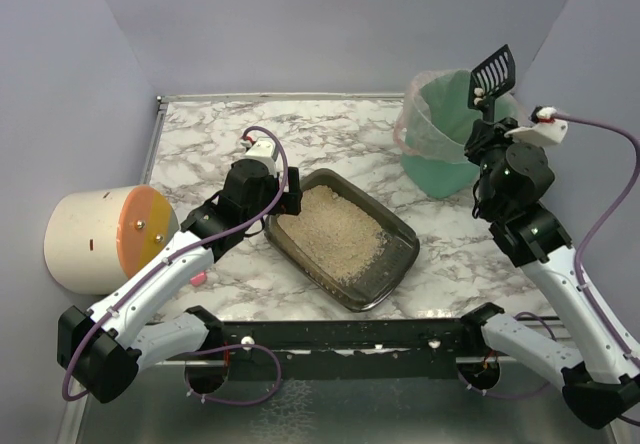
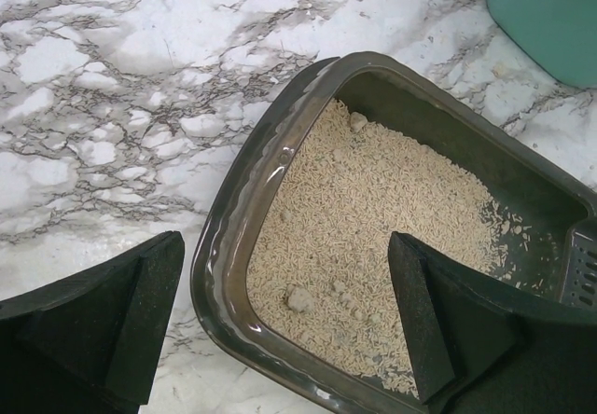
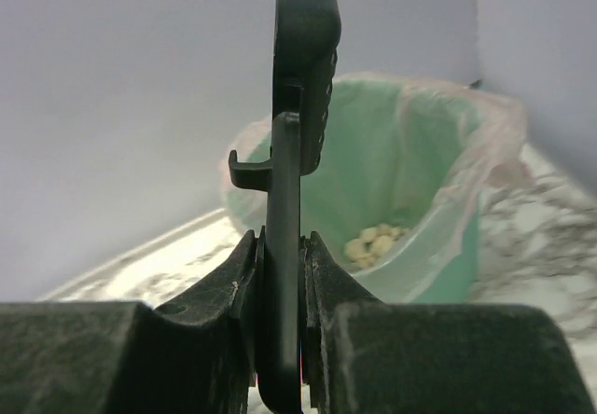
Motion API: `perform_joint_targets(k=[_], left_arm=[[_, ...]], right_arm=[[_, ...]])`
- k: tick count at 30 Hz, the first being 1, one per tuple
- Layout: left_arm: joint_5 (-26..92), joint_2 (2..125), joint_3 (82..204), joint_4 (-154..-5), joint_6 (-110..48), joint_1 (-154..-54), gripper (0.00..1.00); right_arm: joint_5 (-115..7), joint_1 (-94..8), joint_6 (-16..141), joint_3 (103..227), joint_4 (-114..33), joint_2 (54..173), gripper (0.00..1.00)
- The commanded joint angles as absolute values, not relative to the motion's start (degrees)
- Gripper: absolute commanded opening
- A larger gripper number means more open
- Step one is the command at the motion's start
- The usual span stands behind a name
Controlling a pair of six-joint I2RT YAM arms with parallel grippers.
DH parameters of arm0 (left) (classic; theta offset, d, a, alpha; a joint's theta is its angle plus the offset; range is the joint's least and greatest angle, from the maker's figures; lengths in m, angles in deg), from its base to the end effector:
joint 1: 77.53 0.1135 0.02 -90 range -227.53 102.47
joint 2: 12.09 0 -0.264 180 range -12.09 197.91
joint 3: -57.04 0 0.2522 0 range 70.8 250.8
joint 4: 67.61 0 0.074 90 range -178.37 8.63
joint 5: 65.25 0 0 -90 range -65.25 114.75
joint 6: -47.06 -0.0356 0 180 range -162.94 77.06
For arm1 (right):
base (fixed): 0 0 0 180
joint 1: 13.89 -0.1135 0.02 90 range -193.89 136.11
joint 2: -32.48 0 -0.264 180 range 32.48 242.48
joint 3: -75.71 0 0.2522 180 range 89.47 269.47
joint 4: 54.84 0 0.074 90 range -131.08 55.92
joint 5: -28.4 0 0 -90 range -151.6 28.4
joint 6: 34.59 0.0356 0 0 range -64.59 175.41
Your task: Clean the litter box
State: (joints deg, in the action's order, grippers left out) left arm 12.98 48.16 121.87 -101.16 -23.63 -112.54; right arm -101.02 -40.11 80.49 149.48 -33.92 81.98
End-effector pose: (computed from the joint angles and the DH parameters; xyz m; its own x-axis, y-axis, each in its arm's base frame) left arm 0.1972 -0.1292 0.3101 -0.5118 -0.0368 -0.8583 0.2609 0.9452 -0.1961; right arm 0.1713 0.0592 0.4238 0.1439 0.4359 -0.8884 0.1837 0.8704 0.4568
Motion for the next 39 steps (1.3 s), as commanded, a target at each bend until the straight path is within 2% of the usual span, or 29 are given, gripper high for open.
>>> perform_joint_targets(k=[1,9,18,22,28,35,39], left_arm=[[14.6,47.1,121.9,-100.4,-23.6,-112.8,0.99],[14.1,46.1,121.9,-100.6,-23.8,-113.2,0.99],[13.3,44.0,121.6,-101.1,-24.0,-115.0,0.99],[12.5,43.1,121.5,-101.3,-24.2,-115.8,0.99],[11.3,43.1,121.5,-101.6,-24.4,-117.0,0.99],[10.5,45.1,121.6,-101.7,-24.1,-117.2,0.99],[10.6,46.7,121.8,-101.7,-24.1,-117.1,0.99]], right_arm=[[-107.3,-39.9,59.5,154.8,-28.4,87.4,0.01],[-104.7,-40.2,25.7,152.4,-33.4,94.3,0.01],[-110.9,-42.7,9.2,153.3,-37.3,98.5,0.01],[-108.4,-43.8,14.5,157.9,-33.6,98.5,0.01],[-94.6,-44.3,39.2,165.3,-25.8,95.4,0.01],[-78.4,-44.2,62.5,160.2,-27.3,89.4,0.01],[-68.9,-44.2,70.1,158.0,-26.4,87.5,0.01]])
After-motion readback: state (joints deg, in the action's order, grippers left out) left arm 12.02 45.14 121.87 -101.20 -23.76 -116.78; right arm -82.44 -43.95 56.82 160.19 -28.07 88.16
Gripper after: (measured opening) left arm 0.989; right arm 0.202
